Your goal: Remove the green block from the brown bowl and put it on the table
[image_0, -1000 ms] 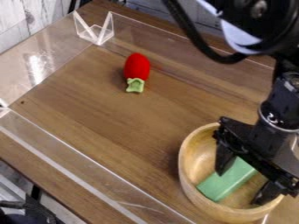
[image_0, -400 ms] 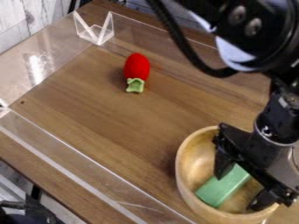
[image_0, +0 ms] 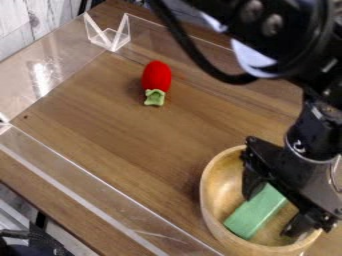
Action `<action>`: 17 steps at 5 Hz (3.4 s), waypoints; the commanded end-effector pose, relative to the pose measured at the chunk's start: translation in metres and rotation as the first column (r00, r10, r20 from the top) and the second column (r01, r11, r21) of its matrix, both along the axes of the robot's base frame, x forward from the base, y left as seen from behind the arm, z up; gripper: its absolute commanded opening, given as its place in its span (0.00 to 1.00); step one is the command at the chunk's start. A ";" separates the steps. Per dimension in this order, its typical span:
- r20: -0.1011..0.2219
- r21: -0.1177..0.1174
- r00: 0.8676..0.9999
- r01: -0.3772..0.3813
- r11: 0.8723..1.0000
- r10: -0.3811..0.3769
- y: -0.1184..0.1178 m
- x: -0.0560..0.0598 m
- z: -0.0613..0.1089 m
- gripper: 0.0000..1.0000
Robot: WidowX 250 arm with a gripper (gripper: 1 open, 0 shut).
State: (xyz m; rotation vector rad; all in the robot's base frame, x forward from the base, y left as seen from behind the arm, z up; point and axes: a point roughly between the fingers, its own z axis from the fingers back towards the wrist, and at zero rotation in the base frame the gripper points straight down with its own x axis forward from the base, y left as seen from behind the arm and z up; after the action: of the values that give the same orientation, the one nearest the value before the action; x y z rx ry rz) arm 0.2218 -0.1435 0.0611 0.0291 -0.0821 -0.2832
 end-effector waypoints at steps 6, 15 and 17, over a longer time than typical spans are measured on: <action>0.106 0.026 0.968 -0.233 0.972 0.229 0.047 -0.001 0.076 0.00; 0.091 -0.105 0.994 -0.051 0.993 0.060 0.022 -0.014 -0.003 1.00; 0.077 -0.120 0.997 -0.008 0.993 0.017 0.030 -0.014 -0.027 1.00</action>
State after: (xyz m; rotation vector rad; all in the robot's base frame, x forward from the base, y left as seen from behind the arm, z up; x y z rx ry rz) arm 0.2042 -0.1135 0.0301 -0.0711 -0.1557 -0.2674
